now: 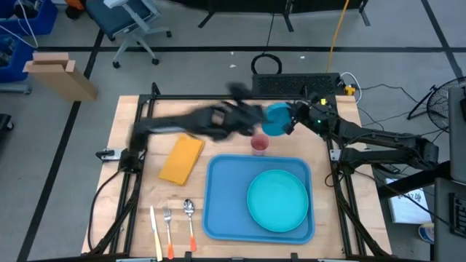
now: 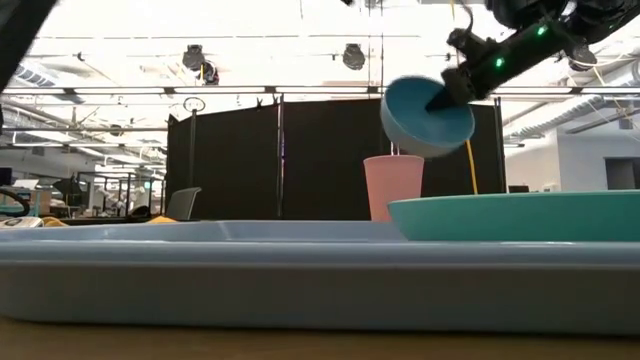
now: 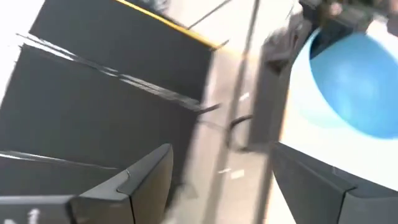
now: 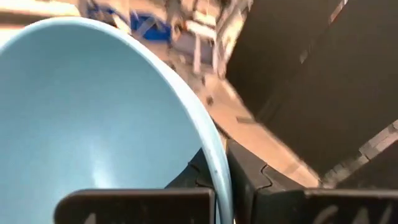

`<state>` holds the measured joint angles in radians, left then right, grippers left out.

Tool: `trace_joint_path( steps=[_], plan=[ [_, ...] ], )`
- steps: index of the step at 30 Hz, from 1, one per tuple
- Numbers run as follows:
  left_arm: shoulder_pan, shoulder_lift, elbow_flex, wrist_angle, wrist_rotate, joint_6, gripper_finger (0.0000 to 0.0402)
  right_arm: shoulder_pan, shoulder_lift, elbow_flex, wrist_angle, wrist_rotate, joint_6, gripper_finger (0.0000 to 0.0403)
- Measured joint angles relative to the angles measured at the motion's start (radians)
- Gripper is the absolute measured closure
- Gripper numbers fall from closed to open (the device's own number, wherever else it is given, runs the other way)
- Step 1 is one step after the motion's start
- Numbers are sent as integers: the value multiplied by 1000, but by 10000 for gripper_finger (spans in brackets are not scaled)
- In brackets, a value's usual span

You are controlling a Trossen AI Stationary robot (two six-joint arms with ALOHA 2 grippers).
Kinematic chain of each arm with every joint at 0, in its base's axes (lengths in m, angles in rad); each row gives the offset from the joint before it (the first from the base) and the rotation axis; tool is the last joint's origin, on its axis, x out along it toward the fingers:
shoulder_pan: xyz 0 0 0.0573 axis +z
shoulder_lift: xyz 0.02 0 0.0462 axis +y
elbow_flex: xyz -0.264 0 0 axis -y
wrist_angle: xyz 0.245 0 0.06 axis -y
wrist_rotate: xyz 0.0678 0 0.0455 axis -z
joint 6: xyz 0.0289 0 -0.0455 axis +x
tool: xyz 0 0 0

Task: Set up tray
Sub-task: Put the blue bowl on the light blue plate

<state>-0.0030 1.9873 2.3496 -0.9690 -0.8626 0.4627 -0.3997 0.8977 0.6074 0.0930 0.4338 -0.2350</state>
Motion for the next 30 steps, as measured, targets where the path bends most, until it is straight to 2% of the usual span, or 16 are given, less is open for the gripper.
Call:
trace_joint_path(
  steps=[1, 2, 3, 5, 6, 8, 11, 14, 18, 20, 25, 28, 30],
  plan=[
    [12, -50, 5, -68, 82, -73, 136, 1, -7, 4, 9, -9, 0, 398],
    [34, -96, 5, -137, 207, -131, 140, 1, -12, 7, 15, -21, -4, 398],
    [63, -131, 3, -208, 356, -166, 145, 0, -14, 7, 12, -45, -11, 398],
    [128, -190, -18, -242, 635, -198, 159, -1, -19, 3, -9, -117, -16, 398],
    [157, -218, -46, -243, 738, -200, 167, 0, -22, 3, -11, -152, -17, 398],
    [187, -269, -124, -237, 836, -194, 185, 1, -32, 5, 4, -210, -16, 398],
    [229, -385, -293, -143, 864, -152, 222, 0, -36, 5, 1, -230, -16, 398],
    [278, -506, -531, 6, 920, -105, 272, 0, -45, 5, -5, -235, -16, 398],
    [321, -712, -912, 328, 1055, -139, 359, 0, -55, 5, -15, -282, -14, 398],
    [337, -827, -1083, 487, 1064, -178, 390, 0, -65, 5, -20, -305, -13, 398],
    [329, -1030, -1467, 772, 1034, -313, 396, 1, -93, 15, -115, -335, 37, 399],
    [316, -1130, -1636, 955, 965, -389, 397, 0, -97, 87, -268, -334, 47, 399],
    [316, -1167, -1730, 1005, 948, -440, 393, 2, -90, 151, -360, -334, 55, 399]
  ],
)
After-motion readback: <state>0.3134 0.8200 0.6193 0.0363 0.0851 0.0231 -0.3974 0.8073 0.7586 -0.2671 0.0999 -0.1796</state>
